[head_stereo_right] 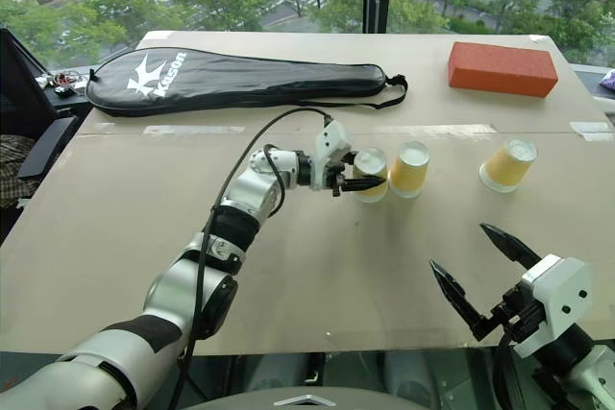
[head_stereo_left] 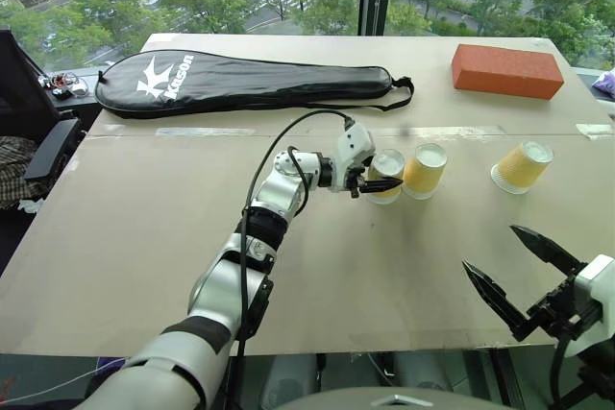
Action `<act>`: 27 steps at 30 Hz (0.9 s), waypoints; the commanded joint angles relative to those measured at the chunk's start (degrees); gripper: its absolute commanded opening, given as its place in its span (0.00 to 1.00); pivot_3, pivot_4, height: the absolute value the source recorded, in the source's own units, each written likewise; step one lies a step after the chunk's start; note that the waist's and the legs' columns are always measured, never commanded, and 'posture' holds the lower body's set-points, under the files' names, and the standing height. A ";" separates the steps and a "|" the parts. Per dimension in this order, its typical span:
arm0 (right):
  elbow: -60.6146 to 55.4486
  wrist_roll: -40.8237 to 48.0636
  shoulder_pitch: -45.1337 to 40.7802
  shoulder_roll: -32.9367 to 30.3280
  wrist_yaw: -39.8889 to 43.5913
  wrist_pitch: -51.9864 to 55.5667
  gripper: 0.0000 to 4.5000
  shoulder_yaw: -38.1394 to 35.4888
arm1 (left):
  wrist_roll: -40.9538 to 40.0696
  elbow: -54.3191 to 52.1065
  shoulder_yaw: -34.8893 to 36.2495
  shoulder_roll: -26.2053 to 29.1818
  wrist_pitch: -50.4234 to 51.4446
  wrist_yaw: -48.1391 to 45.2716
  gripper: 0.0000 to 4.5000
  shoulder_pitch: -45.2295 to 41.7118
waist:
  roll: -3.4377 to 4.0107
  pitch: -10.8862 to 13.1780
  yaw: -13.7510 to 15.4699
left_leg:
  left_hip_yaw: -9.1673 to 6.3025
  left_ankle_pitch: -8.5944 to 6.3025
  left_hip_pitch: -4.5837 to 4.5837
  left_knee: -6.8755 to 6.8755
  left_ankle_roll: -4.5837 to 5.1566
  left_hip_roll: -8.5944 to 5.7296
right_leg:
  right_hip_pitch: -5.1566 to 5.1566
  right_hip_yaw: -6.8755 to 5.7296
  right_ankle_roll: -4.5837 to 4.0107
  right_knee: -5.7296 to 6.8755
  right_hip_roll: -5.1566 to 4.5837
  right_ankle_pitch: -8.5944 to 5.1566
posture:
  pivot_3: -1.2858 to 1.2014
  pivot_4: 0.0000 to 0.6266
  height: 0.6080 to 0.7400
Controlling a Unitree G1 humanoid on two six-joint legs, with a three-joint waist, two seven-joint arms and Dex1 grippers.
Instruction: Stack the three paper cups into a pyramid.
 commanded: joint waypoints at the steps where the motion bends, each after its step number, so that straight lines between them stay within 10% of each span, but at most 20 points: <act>1: -0.91 0.01 -0.45 -0.16 -0.33 -0.91 1.00 -0.22 | 0.92 0.64 0.12 -0.40 -1.31 1.25 0.53 -1.30 | 0.00 0.00 -0.03 | 0.00 0.00 0.00 0.00 0.00 0.00 | 0.00 0.00 0.00 0.00 0.00 0.00 | 0.52 0.24 1.00; 6: 0.31 0.03 -2.15 -0.68 -0.43 -0.34 1.00 -0.33 | -0.18 -1.17 0.80 -0.03 -0.21 0.43 0.99 -0.80 | 0.00 0.00 -0.10 | 0.00 0.00 0.00 0.00 0.00 0.00 | 0.00 0.00 -0.01 0.00 0.01 0.02 | 0.52 0.24 1.00; 27: 36.11 -15.50 -47.61 -5.53 -18.96 13.23 1.00 3.37 | -27.71 -62.39 7.91 23.30 35.20 -7.55 0.99 24.55 | 0.17 0.01 -0.63 | -0.05 0.00 0.04 -0.08 -0.01 0.09 | -0.12 0.22 -0.05 0.04 0.01 0.05 | 0.52 0.24 1.00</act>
